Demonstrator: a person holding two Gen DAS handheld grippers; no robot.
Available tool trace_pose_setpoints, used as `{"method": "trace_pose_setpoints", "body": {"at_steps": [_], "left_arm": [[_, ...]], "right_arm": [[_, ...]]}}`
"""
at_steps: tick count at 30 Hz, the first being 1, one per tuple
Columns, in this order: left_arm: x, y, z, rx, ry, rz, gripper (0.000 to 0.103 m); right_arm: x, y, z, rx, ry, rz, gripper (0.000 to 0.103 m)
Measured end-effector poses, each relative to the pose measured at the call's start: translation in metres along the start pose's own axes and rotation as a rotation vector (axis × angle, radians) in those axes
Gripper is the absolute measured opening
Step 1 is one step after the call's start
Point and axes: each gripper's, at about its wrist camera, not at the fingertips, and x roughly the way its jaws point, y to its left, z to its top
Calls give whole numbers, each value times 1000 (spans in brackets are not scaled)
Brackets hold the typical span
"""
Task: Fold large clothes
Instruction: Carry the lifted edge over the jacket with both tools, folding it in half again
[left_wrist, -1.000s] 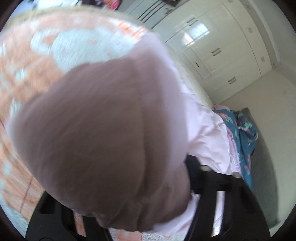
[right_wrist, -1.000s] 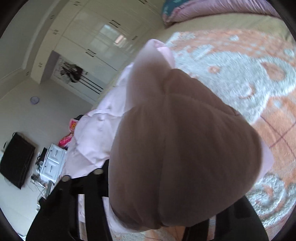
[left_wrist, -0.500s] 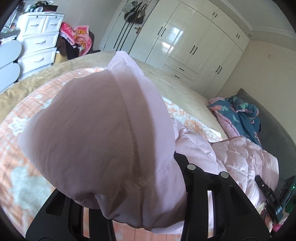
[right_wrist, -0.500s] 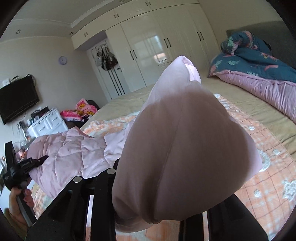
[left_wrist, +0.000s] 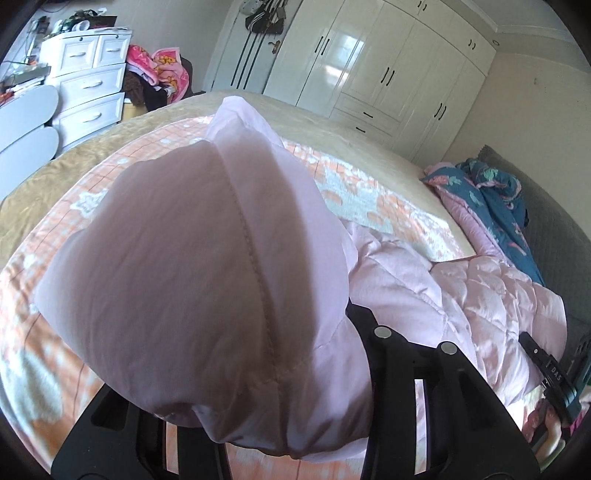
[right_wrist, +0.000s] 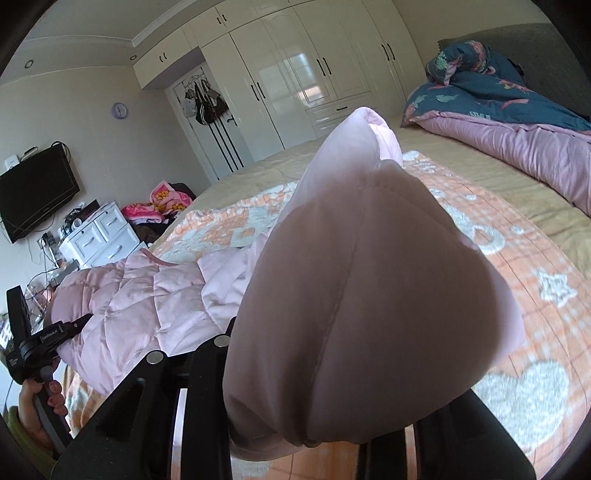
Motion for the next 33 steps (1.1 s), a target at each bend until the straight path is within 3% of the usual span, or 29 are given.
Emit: {"method": "trace_pose_setpoints", "body": {"at_steps": [13, 28, 30, 33], "left_arm": [[-7, 19, -37, -12, 70, 37, 37], [-2, 30, -56, -37, 73, 42, 48], [-2, 32, -57, -39, 76, 39, 50], [-6, 33, -57, -39, 84, 42, 54]], "right_arm": [[-11, -23, -44, 174, 117, -57, 36], [3, -48, -72, 304, 224, -168, 79], [-1, -47, -72, 299, 225, -198, 93], [-10, -46, -72, 296, 215, -200, 94]]}}
